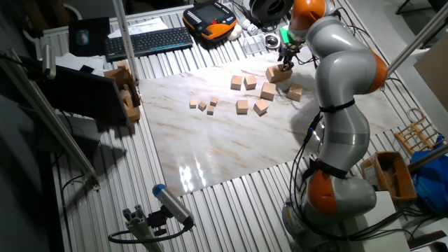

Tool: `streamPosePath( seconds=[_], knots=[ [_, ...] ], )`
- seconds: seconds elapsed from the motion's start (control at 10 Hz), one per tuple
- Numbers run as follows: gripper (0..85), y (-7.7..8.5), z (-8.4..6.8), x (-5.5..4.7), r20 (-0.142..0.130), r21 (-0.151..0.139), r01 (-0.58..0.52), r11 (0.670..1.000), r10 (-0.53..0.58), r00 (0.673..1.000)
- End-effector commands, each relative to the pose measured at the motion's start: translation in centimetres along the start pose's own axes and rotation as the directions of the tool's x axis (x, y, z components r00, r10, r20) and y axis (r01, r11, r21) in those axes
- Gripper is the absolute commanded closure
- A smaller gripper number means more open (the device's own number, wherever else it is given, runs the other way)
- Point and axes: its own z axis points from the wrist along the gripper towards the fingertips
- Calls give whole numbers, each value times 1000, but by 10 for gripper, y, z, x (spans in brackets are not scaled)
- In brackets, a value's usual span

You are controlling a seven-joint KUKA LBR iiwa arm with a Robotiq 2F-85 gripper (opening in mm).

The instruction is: Stack the blocks into a cross shape

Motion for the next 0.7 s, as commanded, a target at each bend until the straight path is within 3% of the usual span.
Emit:
streamPosePath(
  seconds=[0.0,0.6],
  knots=[
    [170,0,0,1,16,0,-377,926,377,926],
    [170,2,5,0,6,14,-154,988,154,988]
  ],
)
